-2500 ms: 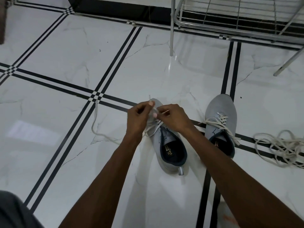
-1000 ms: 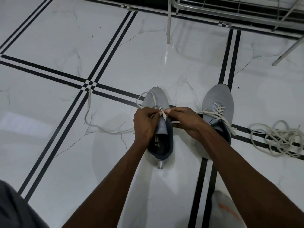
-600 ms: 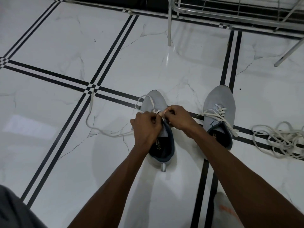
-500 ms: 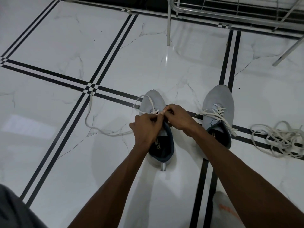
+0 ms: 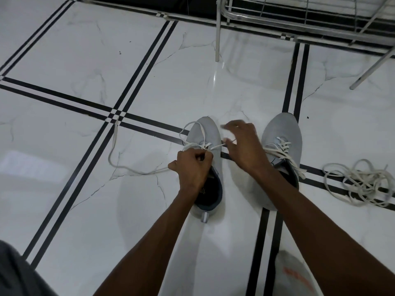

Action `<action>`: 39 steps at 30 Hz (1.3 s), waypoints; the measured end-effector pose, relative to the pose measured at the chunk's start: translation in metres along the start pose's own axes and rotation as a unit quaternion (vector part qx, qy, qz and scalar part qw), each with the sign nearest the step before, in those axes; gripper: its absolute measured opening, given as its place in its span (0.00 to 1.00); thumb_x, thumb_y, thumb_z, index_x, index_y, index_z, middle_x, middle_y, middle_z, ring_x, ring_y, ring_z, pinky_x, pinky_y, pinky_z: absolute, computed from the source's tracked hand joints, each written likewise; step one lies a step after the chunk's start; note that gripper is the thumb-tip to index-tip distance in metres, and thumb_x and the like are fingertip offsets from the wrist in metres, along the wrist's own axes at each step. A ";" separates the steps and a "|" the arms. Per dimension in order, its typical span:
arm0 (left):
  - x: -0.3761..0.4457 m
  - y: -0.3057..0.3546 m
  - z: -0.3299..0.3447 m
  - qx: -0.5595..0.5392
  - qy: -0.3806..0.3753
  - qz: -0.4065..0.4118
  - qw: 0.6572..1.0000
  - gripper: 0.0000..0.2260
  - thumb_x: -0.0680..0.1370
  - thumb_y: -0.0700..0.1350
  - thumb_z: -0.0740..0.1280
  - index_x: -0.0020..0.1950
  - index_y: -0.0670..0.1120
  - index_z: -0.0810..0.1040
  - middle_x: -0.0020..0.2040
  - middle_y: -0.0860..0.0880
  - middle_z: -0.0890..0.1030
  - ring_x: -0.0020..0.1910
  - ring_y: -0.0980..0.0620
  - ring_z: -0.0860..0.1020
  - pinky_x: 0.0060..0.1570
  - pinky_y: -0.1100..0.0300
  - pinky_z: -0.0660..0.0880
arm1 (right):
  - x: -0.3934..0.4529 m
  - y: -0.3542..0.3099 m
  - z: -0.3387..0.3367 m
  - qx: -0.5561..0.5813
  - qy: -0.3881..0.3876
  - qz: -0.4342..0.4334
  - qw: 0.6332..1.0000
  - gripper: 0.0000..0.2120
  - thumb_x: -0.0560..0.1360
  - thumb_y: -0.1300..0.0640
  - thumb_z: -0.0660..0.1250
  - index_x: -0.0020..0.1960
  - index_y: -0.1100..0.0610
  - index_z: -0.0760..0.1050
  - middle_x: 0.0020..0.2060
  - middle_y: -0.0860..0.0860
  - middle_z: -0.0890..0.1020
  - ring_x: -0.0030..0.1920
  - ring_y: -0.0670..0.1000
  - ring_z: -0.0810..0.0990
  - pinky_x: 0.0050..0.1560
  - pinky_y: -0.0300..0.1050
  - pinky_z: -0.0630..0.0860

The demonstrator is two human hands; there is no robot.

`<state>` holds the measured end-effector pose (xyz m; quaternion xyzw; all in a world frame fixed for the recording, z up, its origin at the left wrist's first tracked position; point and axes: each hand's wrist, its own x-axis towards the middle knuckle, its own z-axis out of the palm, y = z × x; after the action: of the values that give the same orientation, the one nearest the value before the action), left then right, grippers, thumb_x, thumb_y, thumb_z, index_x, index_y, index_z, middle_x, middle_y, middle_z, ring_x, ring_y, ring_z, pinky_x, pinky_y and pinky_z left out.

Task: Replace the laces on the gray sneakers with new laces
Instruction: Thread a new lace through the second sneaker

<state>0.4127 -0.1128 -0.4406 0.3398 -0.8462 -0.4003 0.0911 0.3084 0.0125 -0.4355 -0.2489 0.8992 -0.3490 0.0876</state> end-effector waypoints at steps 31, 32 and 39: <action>0.009 -0.006 0.000 0.015 0.007 0.018 1.000 0.13 0.77 0.56 0.65 0.39 0.55 0.85 0.35 0.55 0.82 0.48 0.47 0.78 0.54 0.46 0.62 | -0.004 -0.014 0.025 -0.096 -0.054 -0.050 0.993 0.07 0.77 0.60 0.67 0.48 0.58 0.84 0.49 0.55 0.82 0.50 0.58 0.79 0.51 0.54 0.72; 0.009 -0.005 -0.001 0.013 0.006 0.015 1.000 0.12 0.76 0.55 0.65 0.38 0.55 0.85 0.34 0.55 0.81 0.48 0.47 0.78 0.53 0.46 0.62 | -0.005 -0.013 0.025 -0.120 -0.055 -0.037 0.990 0.09 0.78 0.60 0.65 0.45 0.59 0.83 0.46 0.55 0.81 0.49 0.58 0.79 0.49 0.52 0.70; 0.007 0.002 -0.011 0.011 0.022 0.006 1.000 0.09 0.76 0.52 0.68 0.37 0.57 0.84 0.33 0.56 0.81 0.47 0.51 0.77 0.51 0.50 0.58 | -0.013 0.012 0.006 -0.214 -0.014 0.057 0.975 0.12 0.74 0.65 0.66 0.56 0.62 0.80 0.56 0.58 0.78 0.55 0.61 0.75 0.54 0.54 0.74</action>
<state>0.4111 -0.1229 -0.4327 0.3451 -0.8502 -0.3825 0.1084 0.3168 0.0230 -0.4485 -0.2149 0.9644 -0.1398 0.0644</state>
